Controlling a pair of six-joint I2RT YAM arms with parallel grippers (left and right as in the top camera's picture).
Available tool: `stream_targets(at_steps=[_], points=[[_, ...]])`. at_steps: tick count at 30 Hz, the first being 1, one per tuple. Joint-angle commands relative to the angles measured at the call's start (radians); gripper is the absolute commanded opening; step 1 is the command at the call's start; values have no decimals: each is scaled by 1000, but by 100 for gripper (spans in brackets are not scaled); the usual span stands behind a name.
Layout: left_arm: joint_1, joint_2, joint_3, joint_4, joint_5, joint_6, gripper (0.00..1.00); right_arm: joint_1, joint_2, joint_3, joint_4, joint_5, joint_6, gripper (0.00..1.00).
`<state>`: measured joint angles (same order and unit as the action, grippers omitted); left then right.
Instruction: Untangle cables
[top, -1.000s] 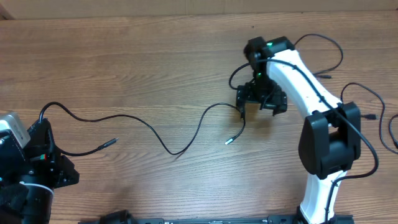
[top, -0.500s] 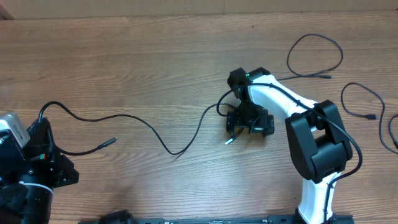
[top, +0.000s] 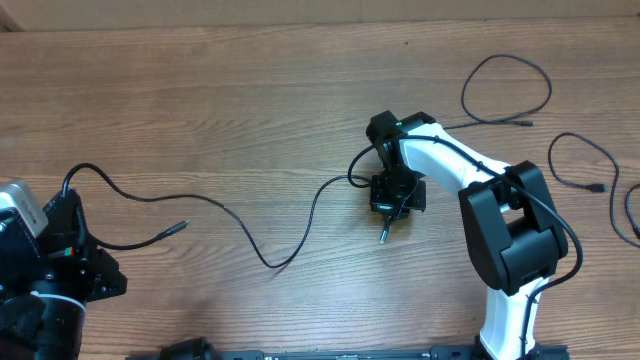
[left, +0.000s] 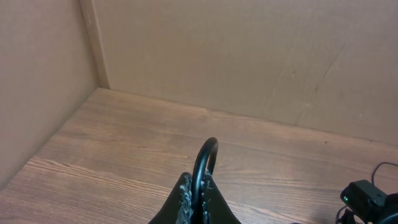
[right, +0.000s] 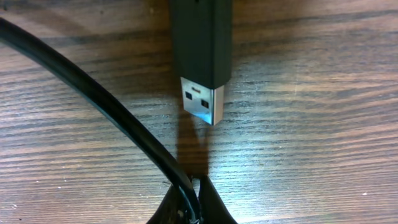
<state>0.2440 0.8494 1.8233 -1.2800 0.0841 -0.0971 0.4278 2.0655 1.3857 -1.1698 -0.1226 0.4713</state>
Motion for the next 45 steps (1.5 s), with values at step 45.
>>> stream_targets(at_steps=[45], points=[[4, 351, -16, 86, 148, 69, 5, 3, -140, 541, 107, -76, -210, 4]])
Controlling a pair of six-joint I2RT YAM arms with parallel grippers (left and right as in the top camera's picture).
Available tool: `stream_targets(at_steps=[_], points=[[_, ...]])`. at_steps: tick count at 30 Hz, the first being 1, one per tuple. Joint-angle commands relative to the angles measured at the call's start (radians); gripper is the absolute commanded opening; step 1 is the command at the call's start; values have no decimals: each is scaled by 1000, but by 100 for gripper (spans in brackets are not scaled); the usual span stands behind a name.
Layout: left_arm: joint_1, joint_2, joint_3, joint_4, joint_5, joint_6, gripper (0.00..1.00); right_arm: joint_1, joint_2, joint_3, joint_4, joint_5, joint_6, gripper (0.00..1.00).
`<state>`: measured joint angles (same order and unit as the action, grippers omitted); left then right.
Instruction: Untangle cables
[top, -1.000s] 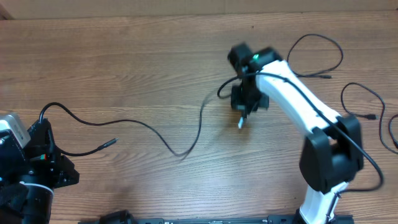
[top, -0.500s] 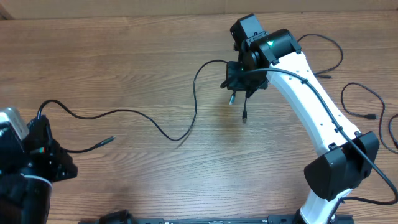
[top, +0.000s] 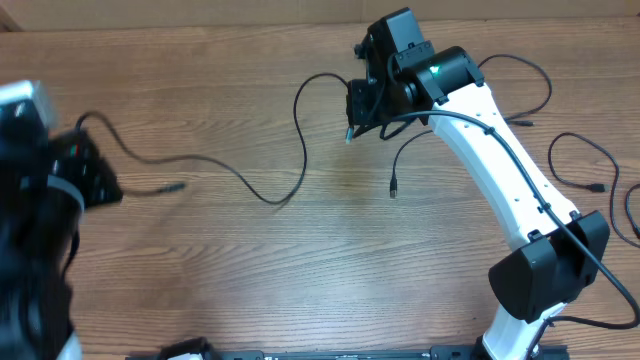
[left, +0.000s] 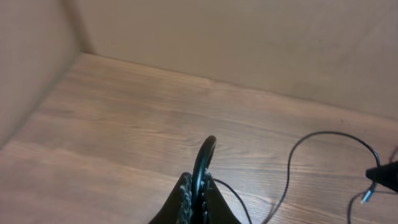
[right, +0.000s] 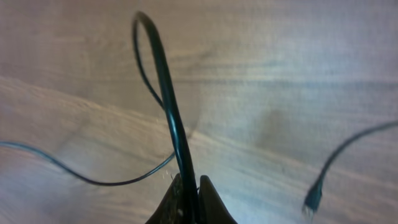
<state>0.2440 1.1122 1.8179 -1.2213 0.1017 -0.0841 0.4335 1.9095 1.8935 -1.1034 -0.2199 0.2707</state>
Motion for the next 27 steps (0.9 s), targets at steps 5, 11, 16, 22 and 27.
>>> stream_targets(at_steps=[5, 11, 16, 22, 27], points=[[-40, 266, -11, 148, 236, 53, 4, -36, 17, 33, 169, 28, -12, 4], [-211, 463, -10, 340, 232, 31, 4, -88, 24, 33, 292, 28, -37, 4], [-358, 619, -9, 524, 242, -39, 4, -148, 47, 33, 348, 51, -91, 4], [-463, 764, -9, 734, 248, -126, 4, -226, 130, 33, 403, 9, -98, 4], [-479, 841, -9, 861, 242, -205, 4, -238, 235, 33, 437, -4, -113, 4]])
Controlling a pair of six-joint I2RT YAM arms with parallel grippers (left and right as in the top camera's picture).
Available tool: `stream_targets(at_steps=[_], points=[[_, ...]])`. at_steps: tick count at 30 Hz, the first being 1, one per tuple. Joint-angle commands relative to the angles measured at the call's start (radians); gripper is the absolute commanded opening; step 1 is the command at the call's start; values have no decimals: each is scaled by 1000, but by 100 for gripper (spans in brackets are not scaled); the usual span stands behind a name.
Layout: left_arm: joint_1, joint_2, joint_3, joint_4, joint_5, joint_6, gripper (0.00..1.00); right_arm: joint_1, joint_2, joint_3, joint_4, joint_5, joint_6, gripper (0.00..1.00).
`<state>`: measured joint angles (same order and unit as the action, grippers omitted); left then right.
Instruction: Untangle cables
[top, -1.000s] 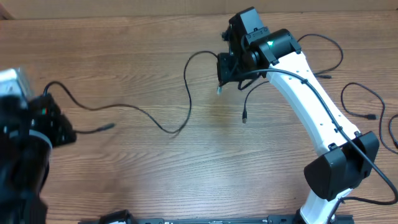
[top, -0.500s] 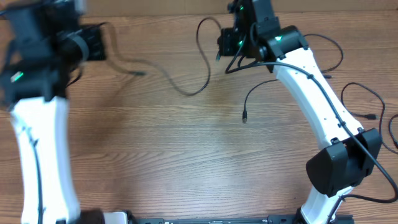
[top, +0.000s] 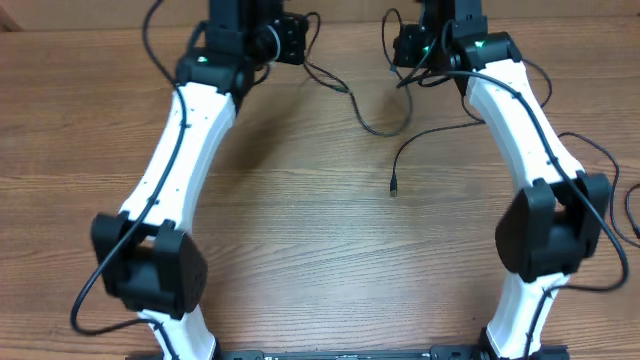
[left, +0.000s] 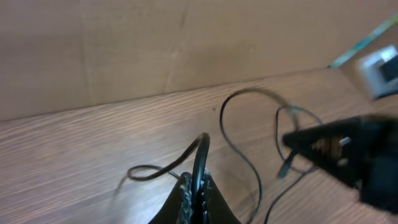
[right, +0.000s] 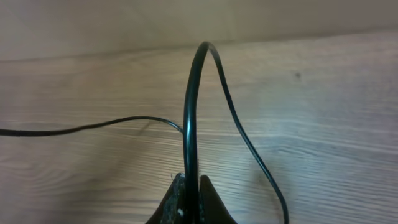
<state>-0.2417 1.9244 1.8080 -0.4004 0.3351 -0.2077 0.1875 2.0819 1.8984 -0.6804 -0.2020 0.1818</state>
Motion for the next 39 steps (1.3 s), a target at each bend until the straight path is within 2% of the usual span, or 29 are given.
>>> stream_targets(at_steps=[1, 7, 13, 17, 18, 19, 20, 21, 24, 25, 28, 29, 34, 39], points=[[8, 41, 1, 56, -2, -96, 4, 8, 80, 28, 18, -21, -28, 4], [7, 141, 1, 161, -55, -118, 4, 5, 200, 28, 46, -16, -34, 4], [8, 256, 1, 304, -65, -231, 4, -18, 234, 28, 71, 11, -34, 4], [8, 314, 1, 346, -63, -327, 4, -28, 234, 28, 76, 10, -34, 6], [7, 325, 1, 353, -51, -340, 4, -30, 234, 28, 73, 10, -34, 27], [8, 333, 1, 354, -39, -343, 6, -31, 234, 28, 71, 10, -34, 68], [8, 336, 1, 353, -38, -343, 6, -32, 234, 28, 71, 11, -34, 89], [7, 336, 1, 352, -37, -343, 7, -32, 234, 28, 70, 10, -34, 100], [8, 336, 2, 367, -7, -343, 9, -32, 234, 28, 62, 10, -34, 100], [8, 336, 2, 371, 6, -343, 15, -32, 234, 28, 58, 10, -34, 100], [7, 336, 2, 372, 40, -343, 87, -32, 232, 28, 45, 10, -34, 100], [7, 336, 2, 372, 51, -343, 100, -33, 230, 28, 42, 10, -34, 100], [9, 336, 6, 375, 117, -343, 100, -32, 206, 28, 36, 10, -34, 100], [19, 336, 73, 375, 279, -346, 100, -32, 117, 28, 22, 21, -35, 100]])
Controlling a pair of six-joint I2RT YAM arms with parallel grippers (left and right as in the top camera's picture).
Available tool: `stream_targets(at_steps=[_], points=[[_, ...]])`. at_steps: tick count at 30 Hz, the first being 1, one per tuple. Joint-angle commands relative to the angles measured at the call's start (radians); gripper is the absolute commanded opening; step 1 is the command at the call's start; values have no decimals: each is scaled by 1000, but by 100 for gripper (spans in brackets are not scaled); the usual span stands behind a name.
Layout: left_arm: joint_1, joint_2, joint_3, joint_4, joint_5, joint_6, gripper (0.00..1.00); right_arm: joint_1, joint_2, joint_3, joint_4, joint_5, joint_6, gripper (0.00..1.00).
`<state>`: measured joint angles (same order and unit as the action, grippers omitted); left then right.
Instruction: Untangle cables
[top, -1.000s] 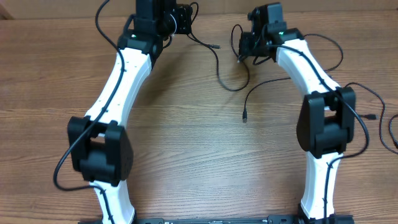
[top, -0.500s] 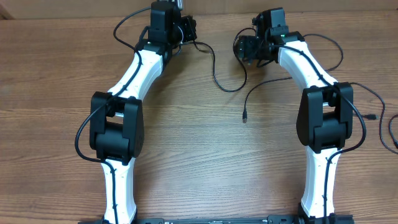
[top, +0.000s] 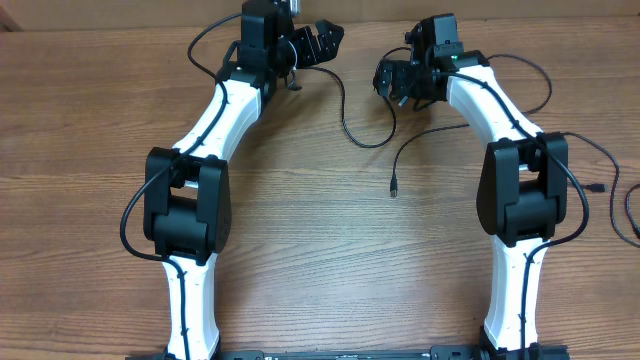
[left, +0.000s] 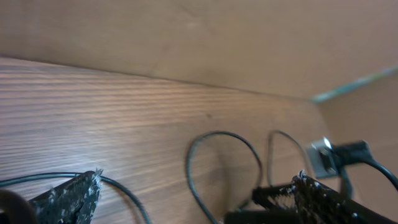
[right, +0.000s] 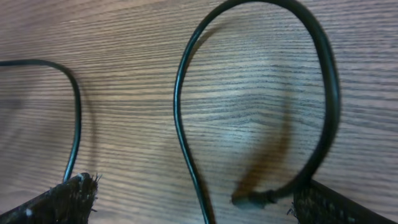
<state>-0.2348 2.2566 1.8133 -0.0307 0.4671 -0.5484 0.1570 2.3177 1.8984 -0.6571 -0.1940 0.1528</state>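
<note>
A thin black cable lies slack on the wood at the back of the table, sagging between both grippers. My left gripper is open at the back centre; in its wrist view the left gripper has the cable looping on the wood between its spread fingers. My right gripper is open too. Under the right gripper a thin strand runs down the wood, and a thicker loop ends in a small plug. A second cable ends in a plug at mid table.
More black cables lie at the right: a loop at the back, another nearer, one at the edge. A cardboard wall stands along the back of the wooden table.
Both grippers were shut on the cable at the back of the table. Now both are open and the cable lies loose on the wood between them. The left arm has shifted a little to the right.
My left gripper held one cable end at the near left while the right was shut on it at mid table beside a USB plug. Then the right had it further back. Then both held it at the back. Now both have let go.
</note>
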Motion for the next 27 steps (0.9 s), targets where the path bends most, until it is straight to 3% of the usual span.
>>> stream_targets(at_steps=[1, 5, 8, 11, 18, 22, 25, 27], points=[[14, 4, 90, 5, 187, -9, 100, -2, -138, 28, -5, 18, -6, 100], [14, 2, 193, -13, 315, -10, 100, -2, -239, 28, -29, 38, -6, 100], [13, -8, 299, -117, 297, 11, 100, -2, -313, 28, -57, 82, -6, 100], [11, -32, 417, -332, 175, 106, 100, -2, -385, 28, -90, 130, -6, 100], [-23, -115, 603, -894, -292, 292, 100, -2, -470, 28, -211, 203, -5, 100], [-40, -183, 612, -1113, -386, 321, 100, -2, -485, 28, -339, 369, 1, 100], [-66, -229, 612, -1235, -435, 349, 100, -14, -487, 28, -451, 553, 125, 100], [-97, -244, 611, -1285, -442, 377, 100, -37, -487, 27, -520, 546, 193, 100]])
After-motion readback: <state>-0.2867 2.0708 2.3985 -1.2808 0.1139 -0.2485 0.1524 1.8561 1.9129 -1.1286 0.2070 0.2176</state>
